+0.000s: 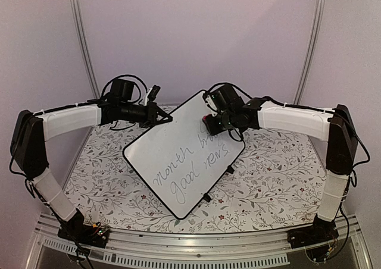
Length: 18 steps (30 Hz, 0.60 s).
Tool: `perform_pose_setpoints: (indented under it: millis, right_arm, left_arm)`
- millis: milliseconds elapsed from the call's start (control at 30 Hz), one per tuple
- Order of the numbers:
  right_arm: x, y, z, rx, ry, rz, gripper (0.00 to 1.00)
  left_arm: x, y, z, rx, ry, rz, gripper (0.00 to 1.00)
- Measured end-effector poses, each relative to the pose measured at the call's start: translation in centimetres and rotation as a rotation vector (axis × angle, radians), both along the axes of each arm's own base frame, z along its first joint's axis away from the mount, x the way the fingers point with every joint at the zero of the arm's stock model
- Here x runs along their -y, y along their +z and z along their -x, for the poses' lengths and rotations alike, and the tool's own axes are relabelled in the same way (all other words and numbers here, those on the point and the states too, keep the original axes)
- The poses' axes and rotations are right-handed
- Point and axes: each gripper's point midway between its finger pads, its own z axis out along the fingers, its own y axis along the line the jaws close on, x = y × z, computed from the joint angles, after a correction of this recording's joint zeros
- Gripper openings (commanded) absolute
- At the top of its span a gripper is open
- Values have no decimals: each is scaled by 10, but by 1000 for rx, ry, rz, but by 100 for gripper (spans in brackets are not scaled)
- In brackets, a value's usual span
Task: Erase the whiteboard
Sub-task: Erase the whiteboard at the center of the board.
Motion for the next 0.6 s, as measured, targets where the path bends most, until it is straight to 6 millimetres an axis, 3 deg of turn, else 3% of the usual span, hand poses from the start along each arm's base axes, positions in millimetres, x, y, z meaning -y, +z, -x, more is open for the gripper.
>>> perform_pose_setpoints:
  millis: [600]
  right_arm:
    - [9, -7, 15, -38, 15, -1, 0]
  left_arm:
    - [1, 1, 1, 2, -8, 4, 0]
